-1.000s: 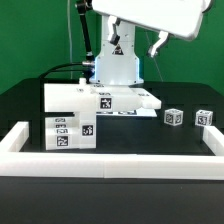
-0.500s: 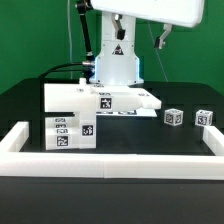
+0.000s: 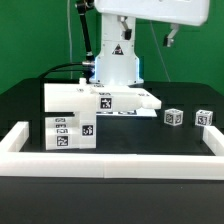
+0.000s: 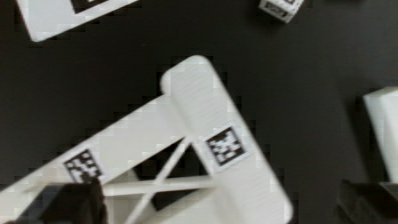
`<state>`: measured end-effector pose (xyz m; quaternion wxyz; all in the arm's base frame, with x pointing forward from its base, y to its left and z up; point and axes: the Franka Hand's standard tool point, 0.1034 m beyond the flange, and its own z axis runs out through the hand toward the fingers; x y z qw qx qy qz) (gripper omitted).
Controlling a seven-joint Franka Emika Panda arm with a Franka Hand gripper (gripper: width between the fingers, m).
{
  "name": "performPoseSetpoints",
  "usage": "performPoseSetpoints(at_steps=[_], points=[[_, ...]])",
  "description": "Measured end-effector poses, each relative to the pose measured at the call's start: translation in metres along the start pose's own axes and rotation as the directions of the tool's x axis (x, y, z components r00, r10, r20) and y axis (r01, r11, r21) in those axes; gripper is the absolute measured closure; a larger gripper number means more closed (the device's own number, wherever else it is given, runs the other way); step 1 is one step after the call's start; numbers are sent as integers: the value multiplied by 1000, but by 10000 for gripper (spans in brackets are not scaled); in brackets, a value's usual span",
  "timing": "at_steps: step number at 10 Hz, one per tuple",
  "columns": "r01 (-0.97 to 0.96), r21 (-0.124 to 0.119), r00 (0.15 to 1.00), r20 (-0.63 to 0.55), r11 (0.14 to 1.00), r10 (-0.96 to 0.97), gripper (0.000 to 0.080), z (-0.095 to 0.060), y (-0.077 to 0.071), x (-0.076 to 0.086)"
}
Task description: Assemble chair
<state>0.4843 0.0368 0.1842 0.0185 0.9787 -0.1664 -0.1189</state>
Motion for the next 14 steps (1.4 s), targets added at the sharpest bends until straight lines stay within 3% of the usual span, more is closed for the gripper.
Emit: performPoseSetpoints(at_steps=[1,4,6,7,9,10,11,12,14], points=[[6,-1,1000,-8,1000,-6,150,2,-7,-2],[-57,-3,998,-10,998,57,150,1,-6,-1],[57,4,995,-81,998,-57,150,10,-12,-1],[78,23,994,-80,997,-76,150,15,-17,-8],[149,34,982,-127,988,-143,150,14,-34,-9],[178,52,976,-138,983,-170,150,14,-44,-11],[175,81,976,-144,981,-163,150,15,-51,-13],[69,149,991,-122,986,-51,150,15,-48,-12],[71,137,990,-129,988,-54,150,14,-44,-9]])
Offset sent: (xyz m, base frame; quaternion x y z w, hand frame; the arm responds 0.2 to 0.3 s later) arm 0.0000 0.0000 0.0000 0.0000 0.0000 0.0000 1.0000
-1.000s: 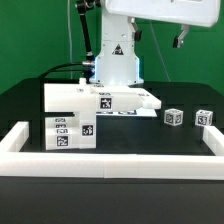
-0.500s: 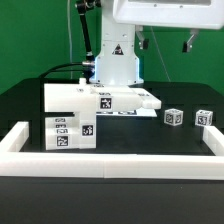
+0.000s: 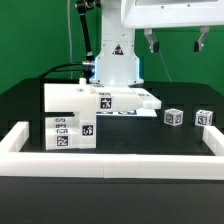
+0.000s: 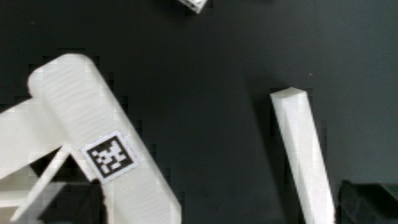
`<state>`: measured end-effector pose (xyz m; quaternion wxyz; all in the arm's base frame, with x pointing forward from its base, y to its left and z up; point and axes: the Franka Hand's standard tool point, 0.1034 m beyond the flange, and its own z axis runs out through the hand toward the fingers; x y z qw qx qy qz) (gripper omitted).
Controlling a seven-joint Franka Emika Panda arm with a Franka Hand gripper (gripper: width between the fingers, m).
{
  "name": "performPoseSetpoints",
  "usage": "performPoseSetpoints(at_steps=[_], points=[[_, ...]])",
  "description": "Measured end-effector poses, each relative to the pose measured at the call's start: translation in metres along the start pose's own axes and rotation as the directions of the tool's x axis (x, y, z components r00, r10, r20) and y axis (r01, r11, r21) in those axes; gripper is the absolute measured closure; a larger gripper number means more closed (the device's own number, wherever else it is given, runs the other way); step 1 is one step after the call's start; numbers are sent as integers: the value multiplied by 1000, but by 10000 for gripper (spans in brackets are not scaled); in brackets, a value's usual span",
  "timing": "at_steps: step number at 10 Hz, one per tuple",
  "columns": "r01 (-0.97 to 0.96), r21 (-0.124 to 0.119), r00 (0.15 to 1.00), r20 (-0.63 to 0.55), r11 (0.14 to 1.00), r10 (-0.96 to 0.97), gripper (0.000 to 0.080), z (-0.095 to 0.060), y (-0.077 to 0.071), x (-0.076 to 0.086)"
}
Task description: Assemble chair
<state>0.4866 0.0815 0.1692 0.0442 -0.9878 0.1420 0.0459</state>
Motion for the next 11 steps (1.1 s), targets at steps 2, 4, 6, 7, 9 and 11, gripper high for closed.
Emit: performPoseSetpoints(at_steps=[2,4,6,7,9,11], points=[[20,5,1000,-11,1000,-20,150,3,-2,-2],[12,29,1000,-17,1000,-12,150,14,-20,-20],[-28,43,999,-28,999,29,150,25,-30,-30],[-49,41,998,-29,998,50,150,28,-34,-33],[-70,39,997,-28,997,72,150,28,-33,-32],[-71,39,997,-28,997,72,150,28,-33,-32]])
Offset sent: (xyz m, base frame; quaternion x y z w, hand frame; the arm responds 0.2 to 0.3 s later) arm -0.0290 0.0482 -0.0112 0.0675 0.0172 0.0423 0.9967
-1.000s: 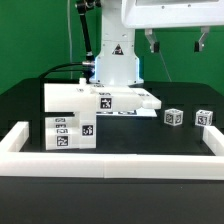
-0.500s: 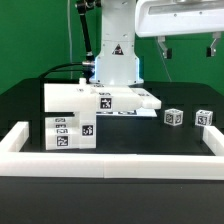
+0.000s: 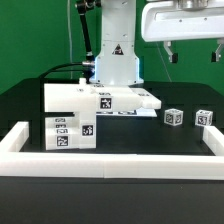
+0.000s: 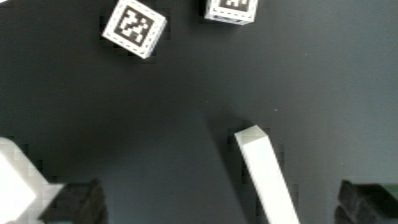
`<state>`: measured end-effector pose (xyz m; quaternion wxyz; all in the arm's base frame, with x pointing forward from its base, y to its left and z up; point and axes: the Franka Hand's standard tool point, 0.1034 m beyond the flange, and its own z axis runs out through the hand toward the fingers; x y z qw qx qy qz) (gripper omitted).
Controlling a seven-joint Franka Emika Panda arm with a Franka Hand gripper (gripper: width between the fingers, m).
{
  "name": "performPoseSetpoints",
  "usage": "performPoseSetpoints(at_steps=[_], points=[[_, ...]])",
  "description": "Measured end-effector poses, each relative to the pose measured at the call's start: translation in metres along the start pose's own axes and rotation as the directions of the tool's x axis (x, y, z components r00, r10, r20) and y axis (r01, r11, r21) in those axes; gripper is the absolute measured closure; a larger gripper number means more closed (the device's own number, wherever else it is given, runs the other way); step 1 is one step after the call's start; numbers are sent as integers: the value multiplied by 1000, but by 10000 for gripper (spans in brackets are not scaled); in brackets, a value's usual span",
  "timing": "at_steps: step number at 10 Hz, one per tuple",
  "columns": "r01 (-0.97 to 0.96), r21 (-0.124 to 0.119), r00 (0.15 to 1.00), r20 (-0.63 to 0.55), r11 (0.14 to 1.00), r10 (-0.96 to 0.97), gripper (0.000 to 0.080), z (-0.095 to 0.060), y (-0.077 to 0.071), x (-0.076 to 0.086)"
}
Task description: Assemble chair
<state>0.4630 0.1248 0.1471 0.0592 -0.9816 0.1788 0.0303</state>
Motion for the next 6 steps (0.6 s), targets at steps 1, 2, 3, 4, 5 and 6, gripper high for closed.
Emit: performPoseSetpoints(at_steps=[1,2,3,4,5,6], points=[[-2,1,1000,-2,1000,2,150,1,0,0],[-18,12,999,-45,1000,19,150,10,-3,-8],[-34,6,998,-48,999,34,150,20,-5,-20],[-39,-3,998,-52,999,39,150,27,-8,-25],[-39,-16,997,-74,999,38,150,32,-9,-25],[-40,-31,995,-89,999,37,150,37,-8,-24]])
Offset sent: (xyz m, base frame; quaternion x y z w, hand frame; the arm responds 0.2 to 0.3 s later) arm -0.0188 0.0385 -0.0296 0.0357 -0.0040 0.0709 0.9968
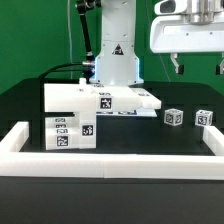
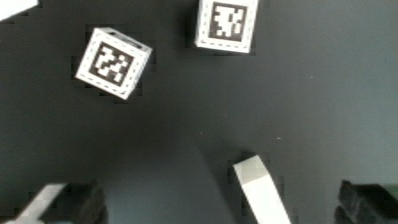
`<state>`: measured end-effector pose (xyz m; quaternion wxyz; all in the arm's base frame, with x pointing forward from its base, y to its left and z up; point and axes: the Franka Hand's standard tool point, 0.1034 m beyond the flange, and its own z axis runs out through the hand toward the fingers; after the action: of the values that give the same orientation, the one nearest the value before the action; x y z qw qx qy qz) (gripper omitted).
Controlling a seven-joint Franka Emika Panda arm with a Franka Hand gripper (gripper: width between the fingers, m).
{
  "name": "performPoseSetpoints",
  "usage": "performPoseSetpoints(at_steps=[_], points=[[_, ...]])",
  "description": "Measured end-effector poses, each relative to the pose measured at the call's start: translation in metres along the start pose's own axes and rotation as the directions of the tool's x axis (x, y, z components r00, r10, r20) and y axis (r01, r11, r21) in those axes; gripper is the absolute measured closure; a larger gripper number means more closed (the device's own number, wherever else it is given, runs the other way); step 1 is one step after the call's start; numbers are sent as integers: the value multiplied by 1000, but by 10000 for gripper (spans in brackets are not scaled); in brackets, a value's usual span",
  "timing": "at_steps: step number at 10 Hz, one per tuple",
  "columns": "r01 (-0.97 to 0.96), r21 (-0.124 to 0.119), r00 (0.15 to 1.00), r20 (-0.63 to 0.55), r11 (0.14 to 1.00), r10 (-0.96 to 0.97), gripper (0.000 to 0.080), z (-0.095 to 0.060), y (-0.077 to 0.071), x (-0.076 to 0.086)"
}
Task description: Assemble chair
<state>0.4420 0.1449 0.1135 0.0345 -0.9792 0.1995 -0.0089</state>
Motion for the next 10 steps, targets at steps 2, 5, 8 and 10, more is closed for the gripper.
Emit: performPoseSetpoints(at_steps=[2,5,8,10], points=[[-22,-16,1000,-3,1000,22,150,4,1,0],[-29,-14,1000,-8,999,29,150,4,2,0],[-42,-19,998,-42,999,41,150,16,-5,-12],[-64,-17,996,-62,998,63,150,20,-11,-14]])
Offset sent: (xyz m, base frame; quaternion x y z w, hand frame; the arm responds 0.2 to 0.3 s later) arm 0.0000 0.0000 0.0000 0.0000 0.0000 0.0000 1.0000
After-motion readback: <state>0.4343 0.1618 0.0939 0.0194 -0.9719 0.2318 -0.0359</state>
